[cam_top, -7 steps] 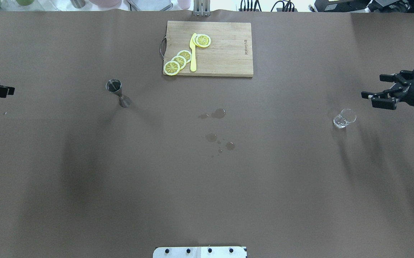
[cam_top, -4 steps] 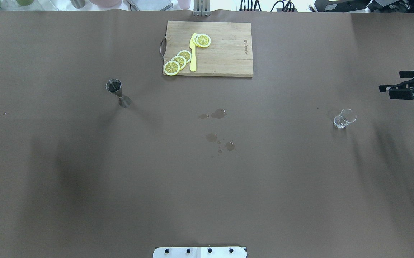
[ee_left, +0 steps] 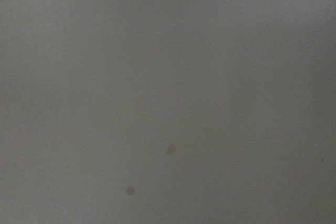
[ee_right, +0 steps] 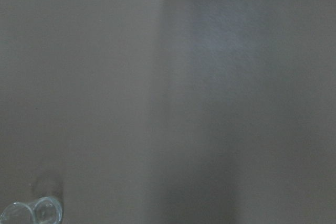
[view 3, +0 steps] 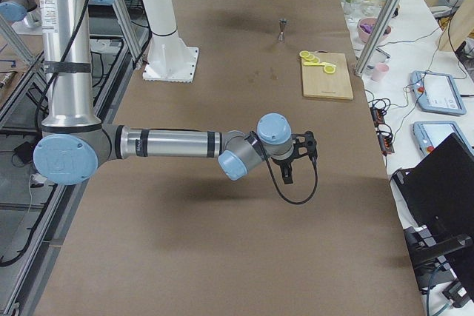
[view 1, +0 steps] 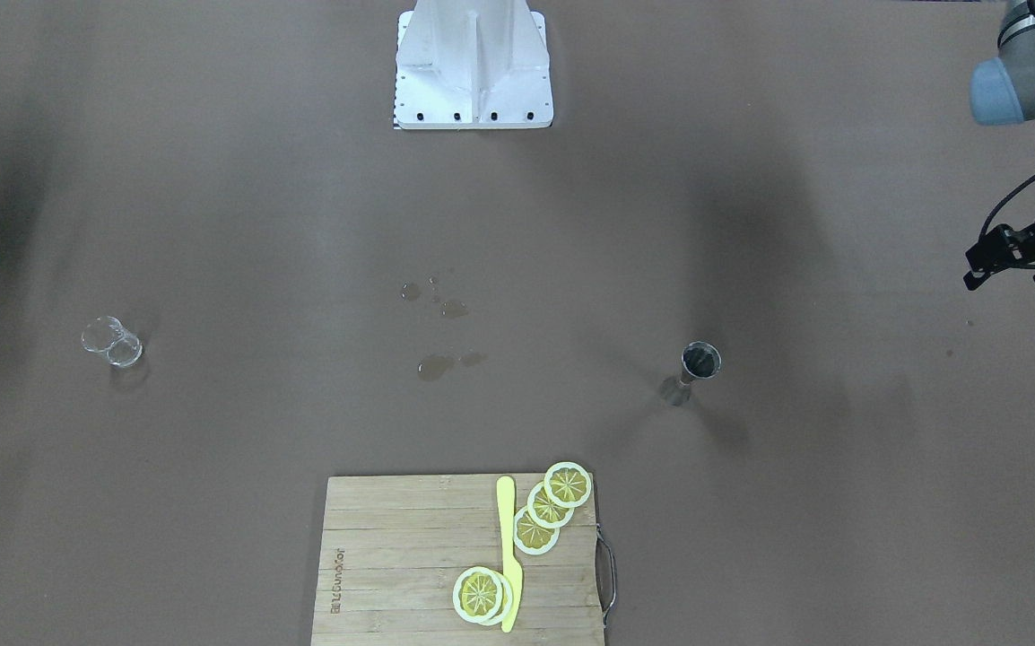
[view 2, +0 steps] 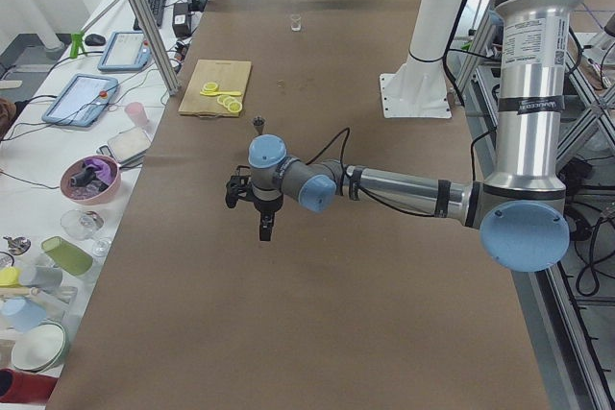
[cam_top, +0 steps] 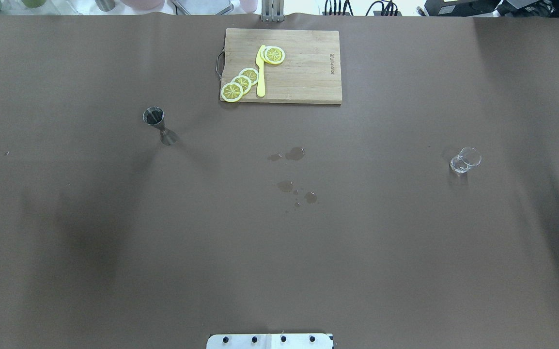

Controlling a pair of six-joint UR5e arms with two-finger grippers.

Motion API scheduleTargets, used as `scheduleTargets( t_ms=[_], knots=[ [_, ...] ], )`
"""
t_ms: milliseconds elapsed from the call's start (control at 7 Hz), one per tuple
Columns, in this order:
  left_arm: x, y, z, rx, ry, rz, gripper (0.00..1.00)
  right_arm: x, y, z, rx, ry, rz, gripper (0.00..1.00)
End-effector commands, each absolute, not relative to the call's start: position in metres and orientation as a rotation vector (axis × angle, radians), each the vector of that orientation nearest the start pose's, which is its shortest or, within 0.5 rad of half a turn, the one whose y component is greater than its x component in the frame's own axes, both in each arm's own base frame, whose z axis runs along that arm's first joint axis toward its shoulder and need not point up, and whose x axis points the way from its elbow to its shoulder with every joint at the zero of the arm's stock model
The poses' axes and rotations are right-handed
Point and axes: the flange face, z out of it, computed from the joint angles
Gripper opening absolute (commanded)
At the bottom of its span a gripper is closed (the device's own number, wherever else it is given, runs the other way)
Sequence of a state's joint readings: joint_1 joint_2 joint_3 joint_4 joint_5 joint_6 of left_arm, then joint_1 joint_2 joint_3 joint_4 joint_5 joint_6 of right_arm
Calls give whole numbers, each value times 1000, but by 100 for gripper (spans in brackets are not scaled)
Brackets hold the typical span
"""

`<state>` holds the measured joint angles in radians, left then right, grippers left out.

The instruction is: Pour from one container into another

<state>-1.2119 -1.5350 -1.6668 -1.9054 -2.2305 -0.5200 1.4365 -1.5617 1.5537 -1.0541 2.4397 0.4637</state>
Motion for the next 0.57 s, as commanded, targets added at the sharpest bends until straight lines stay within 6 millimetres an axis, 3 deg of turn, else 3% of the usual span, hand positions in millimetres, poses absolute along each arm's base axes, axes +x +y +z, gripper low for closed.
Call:
scheduleTargets(
  t_ms=[0,429],
  knots=[
    [90,-480,619,3,804,-46,98,18,-512,614,-2,-920,244,100],
    [7,-483,658,31,800,-25,98,33,-494,641,23,-841,205,100]
  ],
)
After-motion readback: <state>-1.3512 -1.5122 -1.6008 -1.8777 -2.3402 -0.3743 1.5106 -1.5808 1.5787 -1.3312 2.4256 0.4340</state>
